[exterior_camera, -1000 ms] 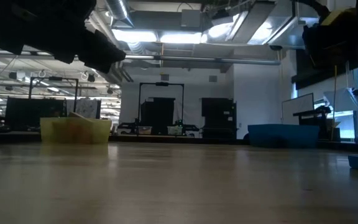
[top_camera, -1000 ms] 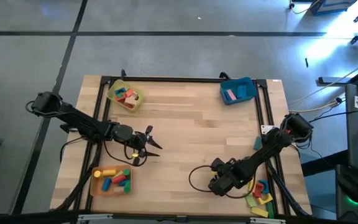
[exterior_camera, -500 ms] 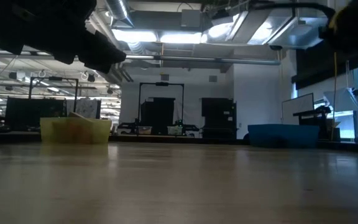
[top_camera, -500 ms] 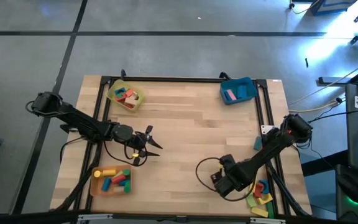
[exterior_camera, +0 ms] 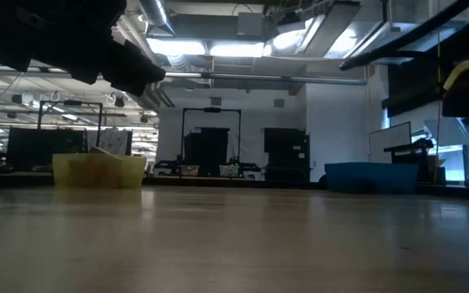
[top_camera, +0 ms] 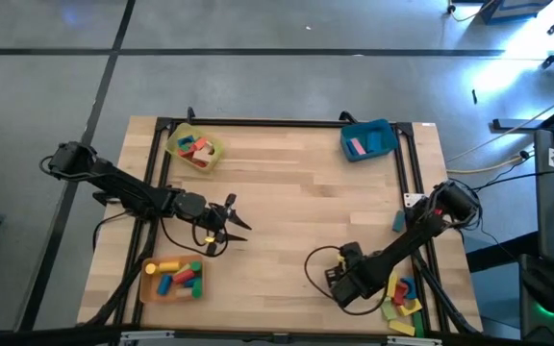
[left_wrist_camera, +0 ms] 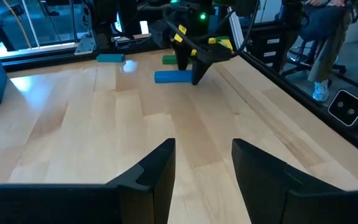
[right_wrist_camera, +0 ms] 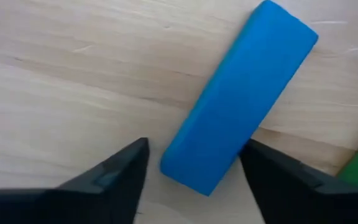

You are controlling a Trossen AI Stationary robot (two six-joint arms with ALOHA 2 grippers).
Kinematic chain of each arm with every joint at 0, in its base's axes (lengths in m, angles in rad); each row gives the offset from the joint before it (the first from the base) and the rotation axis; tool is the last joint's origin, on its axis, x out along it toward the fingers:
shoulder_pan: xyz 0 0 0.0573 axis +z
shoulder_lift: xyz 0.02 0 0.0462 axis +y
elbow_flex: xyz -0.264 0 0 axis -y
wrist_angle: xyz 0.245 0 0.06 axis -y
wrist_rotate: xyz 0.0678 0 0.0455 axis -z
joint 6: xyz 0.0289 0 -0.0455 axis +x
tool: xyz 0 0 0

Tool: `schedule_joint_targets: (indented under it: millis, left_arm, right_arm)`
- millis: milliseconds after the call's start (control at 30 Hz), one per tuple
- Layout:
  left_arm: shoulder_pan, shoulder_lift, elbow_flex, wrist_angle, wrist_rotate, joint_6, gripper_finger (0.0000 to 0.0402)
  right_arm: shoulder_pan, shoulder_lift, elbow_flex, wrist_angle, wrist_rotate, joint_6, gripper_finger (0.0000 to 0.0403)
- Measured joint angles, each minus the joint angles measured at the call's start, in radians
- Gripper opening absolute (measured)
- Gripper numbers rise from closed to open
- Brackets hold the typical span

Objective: Sort blocks by size
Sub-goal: Put the blue rectangular block into the blue bin

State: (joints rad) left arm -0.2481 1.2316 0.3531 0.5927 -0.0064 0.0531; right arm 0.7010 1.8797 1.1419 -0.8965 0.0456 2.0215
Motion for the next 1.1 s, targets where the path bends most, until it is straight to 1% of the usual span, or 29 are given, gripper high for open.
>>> schedule_joint_targets:
  millis: [200,300,467,567,633,700,833,967,1100]
  left_arm:
    - [0.000,0.000,0.000,-0.001,-0.004,0.003,0.0143]
    - [0.000,0.000,0.000,-0.001,-0.005,0.003,0.0143]
    - [0.000,0.000,0.000,-0.001,-0.005,0.003,0.0143]
    - [0.000,0.000,0.000,0.000,-0.005,0.003,0.0143]
    - [0.000,0.000,0.000,0.000,-0.005,0.005,0.0143]
    - [0.000,0.000,0.000,0.000,-0.005,0.006,0.0143]
    - [0.000,0.000,0.000,0.000,-0.005,0.004,0.0143]
    - [0.000,0.000,0.000,0.000,-0.005,-0.004,0.0143]
    - [0.000,0.000,0.000,0.000,-0.005,-0.004,0.0143]
  right_arm:
    - [0.000,0.002,-0.001,0.021,0.023,-0.018,0.0164]
    - [0.000,0.002,-0.001,0.019,0.040,-0.039,0.0134]
    - [0.000,0.003,-0.002,0.015,0.050,-0.055,0.0136]
    - [0.000,0.003,-0.003,0.016,0.053,-0.060,0.0156]
    - [0.000,0.003,-0.003,0.015,0.054,-0.063,0.0162]
    - [0.000,0.003,-0.003,0.015,0.060,-0.064,0.0158]
    - [0.001,0.004,-0.001,0.013,0.084,-0.079,0.0134]
    - [-0.009,0.008,0.021,-0.015,0.107,-0.133,0.0134]
    - [-0.011,0.009,0.057,-0.070,0.170,-0.142,0.0140]
